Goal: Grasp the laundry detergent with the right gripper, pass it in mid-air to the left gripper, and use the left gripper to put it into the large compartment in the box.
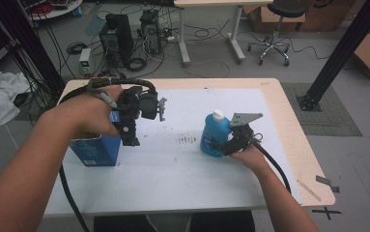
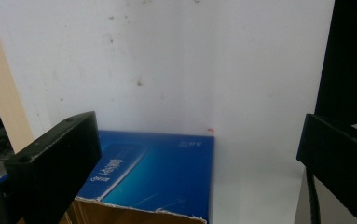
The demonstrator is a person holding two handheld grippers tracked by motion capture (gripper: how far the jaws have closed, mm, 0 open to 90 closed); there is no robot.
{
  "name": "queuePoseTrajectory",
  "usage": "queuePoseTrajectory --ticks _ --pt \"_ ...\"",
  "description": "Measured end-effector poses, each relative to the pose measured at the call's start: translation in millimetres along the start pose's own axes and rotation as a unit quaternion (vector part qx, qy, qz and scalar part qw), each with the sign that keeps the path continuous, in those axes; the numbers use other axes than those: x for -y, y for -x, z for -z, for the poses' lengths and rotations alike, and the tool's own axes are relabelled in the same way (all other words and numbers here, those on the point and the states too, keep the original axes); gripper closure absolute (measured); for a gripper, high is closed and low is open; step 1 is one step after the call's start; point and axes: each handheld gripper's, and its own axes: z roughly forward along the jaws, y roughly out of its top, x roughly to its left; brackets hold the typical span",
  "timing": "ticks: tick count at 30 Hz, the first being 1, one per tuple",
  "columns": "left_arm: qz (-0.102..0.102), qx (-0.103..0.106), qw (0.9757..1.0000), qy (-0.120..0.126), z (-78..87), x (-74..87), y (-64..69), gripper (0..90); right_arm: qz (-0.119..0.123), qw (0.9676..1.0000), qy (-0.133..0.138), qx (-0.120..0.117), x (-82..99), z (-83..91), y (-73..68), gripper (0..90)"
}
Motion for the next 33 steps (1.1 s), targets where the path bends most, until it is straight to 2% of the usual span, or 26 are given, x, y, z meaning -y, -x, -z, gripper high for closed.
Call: queuePoseTrajectory --ticks 9,33 --pt "0.003 0.0 1.0 -0.002 0.1 2.0 -0.1 0.1 -0.003 1.0 0.006 0.0 1.0 1.5 2.3 9.6" --pt "0.007 -0.001 1.0 -0.004 -0.6 3.1 -0.6 0.1 0.013 0.9999 0.009 -0.001 -1.0 0.5 -1.7 20.4"
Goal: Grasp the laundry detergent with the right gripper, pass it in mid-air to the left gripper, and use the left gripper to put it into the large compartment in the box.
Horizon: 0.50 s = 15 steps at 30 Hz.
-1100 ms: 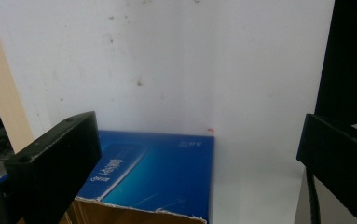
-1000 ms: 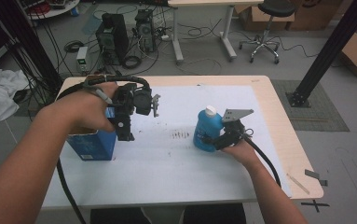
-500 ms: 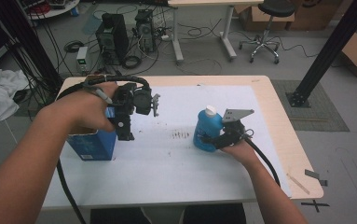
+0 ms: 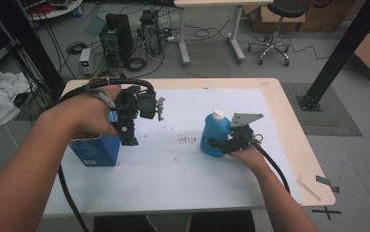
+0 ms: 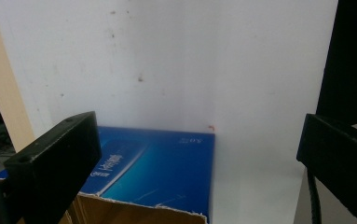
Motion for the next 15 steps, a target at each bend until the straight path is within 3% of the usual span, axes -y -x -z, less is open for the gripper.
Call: queuePoseTrajectory --ticks 15 --pt "0.003 0.0 1.0 0.0 -1.4 2.2 -1.1 0.1 0.008 0.9999 0.007 -0.002 0.3 -0.5 -2.0 30.2"
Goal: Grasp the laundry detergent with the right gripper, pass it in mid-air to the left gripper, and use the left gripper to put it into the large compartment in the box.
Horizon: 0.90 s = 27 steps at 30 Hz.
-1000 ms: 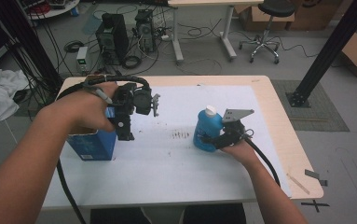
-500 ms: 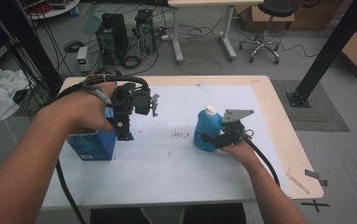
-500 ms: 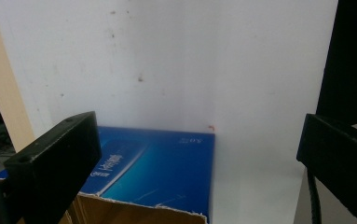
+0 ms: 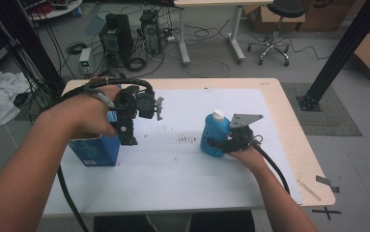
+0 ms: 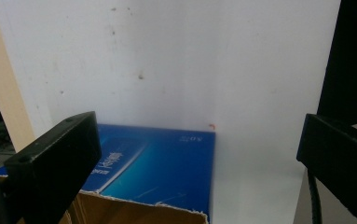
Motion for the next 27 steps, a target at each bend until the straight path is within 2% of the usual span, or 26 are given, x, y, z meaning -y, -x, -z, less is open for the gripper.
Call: queuePoseTrajectory --ticks 10,12,19,25,27 --pt "0.003 0.0 1.0 0.0 -1.0 -0.2 -1.1 0.1 0.006 1.0 0.002 -0.002 3.7 -1.2 -1.9 37.2" --pt "0.001 0.0 1.0 -0.001 -1.0 -0.6 -1.3 0.1 0.007 1.0 0.001 -0.003 4.1 -1.8 -2.8 41.8" --pt "0.002 -0.001 1.0 -0.001 -1.2 -0.9 -1.4 0.1 0.013 0.9999 0.002 0.003 3.3 -1.6 -4.7 44.6" --pt "0.0 -0.001 1.0 -0.002 -0.1 -2.1 -1.5 0.1 0.032 0.9994 -0.008 -0.002 -0.5 -1.5 -7.0 46.6" --pt "-0.001 -0.001 1.0 -0.003 1.0 -2.4 -1.9 0.1 0.041 0.999 -0.012 -0.012 -4.0 -0.9 -9.1 46.9"
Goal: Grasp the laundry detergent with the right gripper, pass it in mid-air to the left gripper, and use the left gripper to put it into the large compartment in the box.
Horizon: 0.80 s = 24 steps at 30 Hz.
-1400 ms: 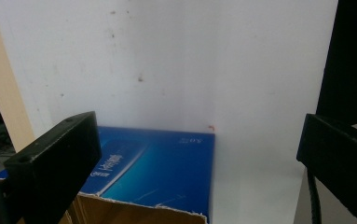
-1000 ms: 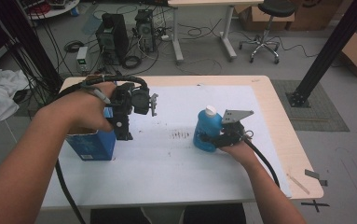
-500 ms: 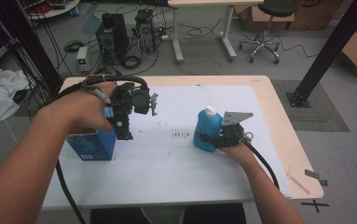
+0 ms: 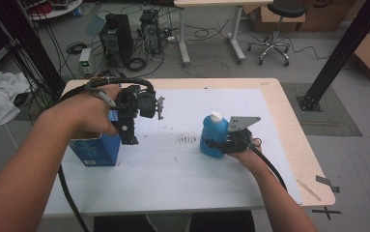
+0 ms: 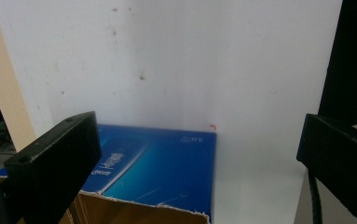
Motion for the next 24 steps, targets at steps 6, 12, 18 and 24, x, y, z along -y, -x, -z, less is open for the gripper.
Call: queuePoseTrajectory --ticks 6,12,18,24 --pt "0.001 -0.002 1.0 0.001 2.8 -0.9 -0.8 0.1 0.022 0.9994 -0.004 -0.028 -16.3 4.8 -5.4 47.2" --pt "-0.004 -0.002 1.0 0.004 8.0 -2.6 -0.6 0.1 0.047 0.9955 -0.005 -0.083 -40.2 12.1 -10.8 47.1" --pt "-0.009 0.001 0.9999 0.004 9.4 -5.2 1.2 0.1 0.066 0.9887 -0.011 -0.134 -54.0 12.4 -17.9 47.1" --pt "-0.014 0.007 0.9999 0.004 9.3 -10.3 3.1 0.1 0.086 0.9799 -0.018 -0.179 -63.2 4.2 -27.9 47.1"
